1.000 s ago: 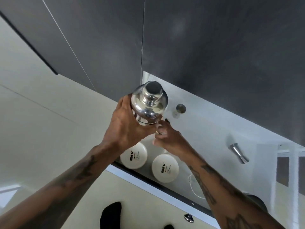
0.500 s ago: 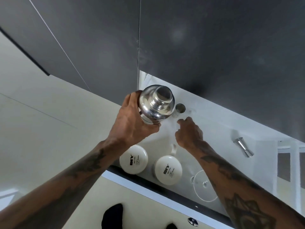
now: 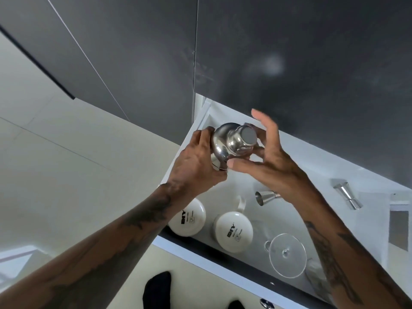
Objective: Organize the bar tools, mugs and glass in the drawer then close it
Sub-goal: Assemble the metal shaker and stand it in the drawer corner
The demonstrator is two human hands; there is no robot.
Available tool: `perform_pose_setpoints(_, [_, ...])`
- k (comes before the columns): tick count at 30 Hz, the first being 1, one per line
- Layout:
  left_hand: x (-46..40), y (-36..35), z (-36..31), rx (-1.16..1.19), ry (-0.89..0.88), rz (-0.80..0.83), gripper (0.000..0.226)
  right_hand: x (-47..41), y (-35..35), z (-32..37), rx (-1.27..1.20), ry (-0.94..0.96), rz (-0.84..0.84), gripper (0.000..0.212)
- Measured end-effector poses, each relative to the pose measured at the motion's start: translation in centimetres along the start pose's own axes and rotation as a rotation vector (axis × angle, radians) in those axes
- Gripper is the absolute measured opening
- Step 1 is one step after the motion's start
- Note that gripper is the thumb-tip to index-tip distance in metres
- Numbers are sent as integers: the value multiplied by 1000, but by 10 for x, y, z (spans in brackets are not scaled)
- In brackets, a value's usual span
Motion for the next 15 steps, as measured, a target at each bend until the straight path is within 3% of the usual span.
perform_pose_setpoints(6, [4, 3, 5, 109, 85, -36, 82, -4, -10, 37, 234, 249, -109, 57])
perform_pose_setpoints(11, [15, 9, 9, 105, 224, -37, 81, -14, -17, 43, 318, 309, -35, 55])
perform_pose_setpoints(15, [35, 18, 5, 120, 245, -170, 77, -4, -19, 39, 239, 340, -18, 55])
Point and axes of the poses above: each hand's wrist, its own x-axis away from the middle knuckle, its own y-axis out of the back of the hand, z = x × y, the point moved 4 cm from there along -x, towards the middle knuckle, and after that the axes turned 10 degrees about -z, right-handed, at the moved point
